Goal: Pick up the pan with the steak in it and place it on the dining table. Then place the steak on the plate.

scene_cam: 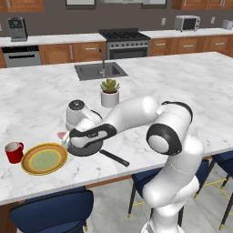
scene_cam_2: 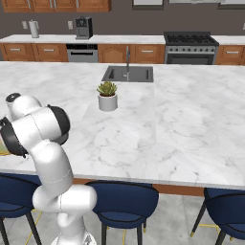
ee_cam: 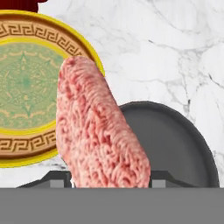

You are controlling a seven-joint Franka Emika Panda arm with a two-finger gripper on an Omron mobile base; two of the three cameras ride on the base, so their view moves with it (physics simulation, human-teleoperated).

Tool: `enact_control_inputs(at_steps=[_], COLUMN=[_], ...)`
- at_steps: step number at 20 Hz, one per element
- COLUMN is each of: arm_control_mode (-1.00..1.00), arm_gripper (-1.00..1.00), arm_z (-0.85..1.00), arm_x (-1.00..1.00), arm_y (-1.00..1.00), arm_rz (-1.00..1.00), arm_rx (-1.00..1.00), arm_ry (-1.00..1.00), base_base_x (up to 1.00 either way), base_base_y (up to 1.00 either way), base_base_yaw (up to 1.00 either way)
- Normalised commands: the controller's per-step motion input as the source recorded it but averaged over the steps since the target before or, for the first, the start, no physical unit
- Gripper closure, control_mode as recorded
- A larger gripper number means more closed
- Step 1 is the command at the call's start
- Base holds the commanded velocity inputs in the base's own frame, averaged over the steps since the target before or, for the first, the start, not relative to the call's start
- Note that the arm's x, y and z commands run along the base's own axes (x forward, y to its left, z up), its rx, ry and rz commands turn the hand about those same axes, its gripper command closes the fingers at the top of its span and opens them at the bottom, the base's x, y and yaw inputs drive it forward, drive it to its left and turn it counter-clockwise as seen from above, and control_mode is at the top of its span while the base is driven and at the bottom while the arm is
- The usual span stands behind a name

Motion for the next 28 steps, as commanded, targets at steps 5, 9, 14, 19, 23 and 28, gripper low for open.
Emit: enact_control_inputs(at_steps=[5, 9, 14, 19, 23, 28], arm_control_mode=[-1.0, -1.0, -1.0, -1.0, -1.0, -1.0], arm_gripper=[1.0, 1.0, 1.0, 1.0, 1.0, 1.0], arm_z=[0.01, 0.0, 0.0, 0.0, -0.03, -0.08], arm_x=[-0.24, -0.05, -0.03, -0.01, -0.22, -0.04], arm_y=[0.55, 0.57, 0.46, 0.03, 0.0, 0.03], arm_rz=[0.0, 0.0, 0.0, 0.0, 0.0, 0.0], arm_rx=[0.0, 0.0, 0.0, 0.01, 0.01, 0.01], arm_ry=[-0.09, -0.08, -0.06, -0.01, 0.0, 0.0], base_base_x=[0.0, 0.0, 0.0, 0.0, 0.0, 0.0], base_base_y=[0.0, 0.0, 0.0, 0.0, 0.0, 0.0], base_base_yaw=[0.0, 0.0, 0.0, 0.0, 0.0, 0.0])
